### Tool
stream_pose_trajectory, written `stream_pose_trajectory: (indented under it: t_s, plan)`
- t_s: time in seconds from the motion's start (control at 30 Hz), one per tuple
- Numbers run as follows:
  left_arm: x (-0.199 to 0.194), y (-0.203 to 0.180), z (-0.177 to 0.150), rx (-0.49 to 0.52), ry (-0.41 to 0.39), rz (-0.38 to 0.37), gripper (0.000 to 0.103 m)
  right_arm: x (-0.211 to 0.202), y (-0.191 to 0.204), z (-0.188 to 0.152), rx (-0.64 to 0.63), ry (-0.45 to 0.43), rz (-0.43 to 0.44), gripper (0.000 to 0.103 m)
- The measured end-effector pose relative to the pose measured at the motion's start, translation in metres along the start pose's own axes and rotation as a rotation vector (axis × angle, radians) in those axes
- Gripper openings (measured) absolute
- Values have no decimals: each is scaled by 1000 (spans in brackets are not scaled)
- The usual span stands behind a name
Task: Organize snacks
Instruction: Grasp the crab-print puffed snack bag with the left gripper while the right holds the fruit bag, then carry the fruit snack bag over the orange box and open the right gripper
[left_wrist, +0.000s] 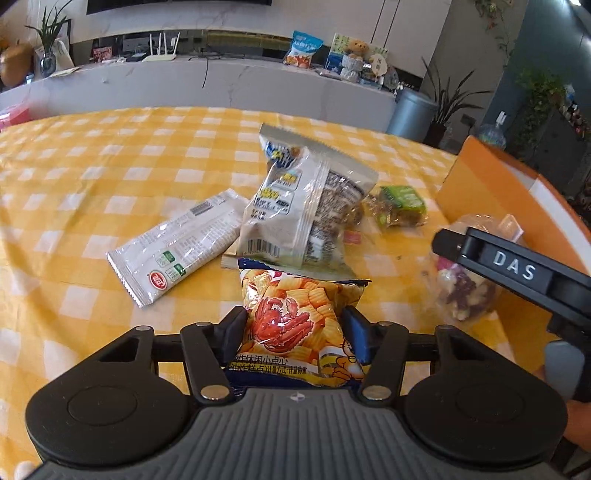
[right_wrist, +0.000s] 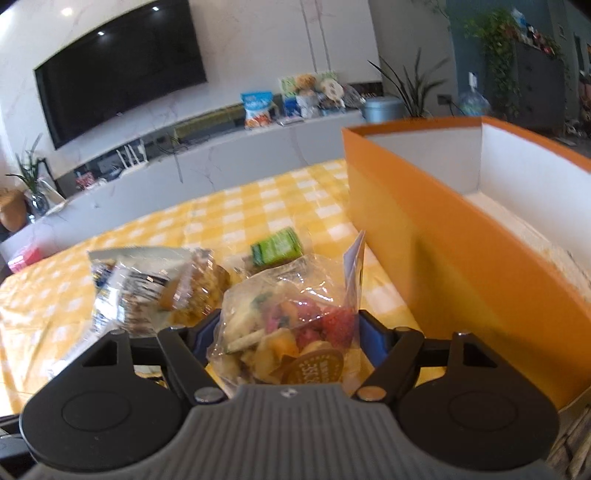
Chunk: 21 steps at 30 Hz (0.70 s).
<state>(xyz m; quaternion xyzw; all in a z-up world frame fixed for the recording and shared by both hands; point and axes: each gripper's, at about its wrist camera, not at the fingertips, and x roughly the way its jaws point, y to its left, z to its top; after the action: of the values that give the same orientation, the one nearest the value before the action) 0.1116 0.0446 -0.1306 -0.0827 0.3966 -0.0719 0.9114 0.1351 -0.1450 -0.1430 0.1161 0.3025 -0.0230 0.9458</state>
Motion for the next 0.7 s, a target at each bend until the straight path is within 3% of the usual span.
stream_pose_trajectory:
  t_s: [0.07, 0.2, 0.37, 0.57, 0.7]
  plan:
    - [-10, -5, 2, 16, -10, -19, 65, -8, 1, 4, 2, -23, 30, 74]
    - [-26, -17, 4, 36, 3, -125, 65, -32, -4, 16, 34, -96, 85, 74]
    - [-47, -44, 13, 72, -40, -207, 65, -78, -39, 56, 131, -180, 240, 74]
    - [-60, -87, 32, 152, -86, -288, 65, -107, -95, 79, 65, -354, 257, 74]
    - [-55, -111, 46, 164, -99, -327, 65, -109, -133, 81, 57, -375, 180, 74]
